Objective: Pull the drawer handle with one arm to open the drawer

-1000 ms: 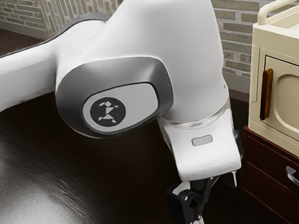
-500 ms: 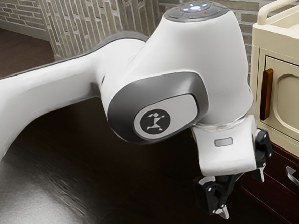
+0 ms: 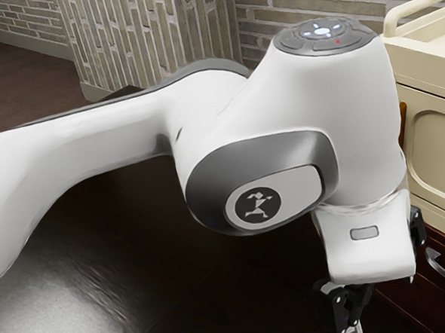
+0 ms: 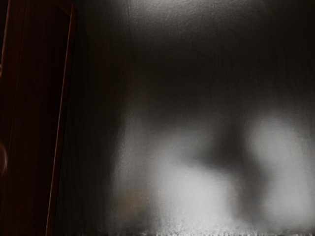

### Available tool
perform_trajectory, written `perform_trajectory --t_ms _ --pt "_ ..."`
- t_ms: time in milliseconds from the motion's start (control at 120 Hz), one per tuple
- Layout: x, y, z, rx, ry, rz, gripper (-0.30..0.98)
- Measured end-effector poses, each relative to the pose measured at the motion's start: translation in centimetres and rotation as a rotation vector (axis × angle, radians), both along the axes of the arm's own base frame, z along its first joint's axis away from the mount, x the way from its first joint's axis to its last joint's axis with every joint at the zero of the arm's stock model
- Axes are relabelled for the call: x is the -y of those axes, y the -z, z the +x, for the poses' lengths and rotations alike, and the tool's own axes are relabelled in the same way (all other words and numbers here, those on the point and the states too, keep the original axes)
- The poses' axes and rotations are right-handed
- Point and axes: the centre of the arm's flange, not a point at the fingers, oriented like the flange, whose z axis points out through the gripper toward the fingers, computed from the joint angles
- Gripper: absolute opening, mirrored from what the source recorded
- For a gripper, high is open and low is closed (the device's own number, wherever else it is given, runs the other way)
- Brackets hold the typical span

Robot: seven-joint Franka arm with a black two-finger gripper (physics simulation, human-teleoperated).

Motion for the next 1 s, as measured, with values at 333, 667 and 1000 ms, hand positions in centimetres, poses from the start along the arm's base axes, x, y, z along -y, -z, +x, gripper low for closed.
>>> perform_trajectory --t_ms 333,667,1000 --pt "1.9 2.1 1.5 0.082 0.002 0.027 0.69" --pt "2.3 3.9 3.5 0.167 -0.012 0.062 0.69" --pt "3.0 5.2 4.7 0.231 -0.024 0.062 0.69"
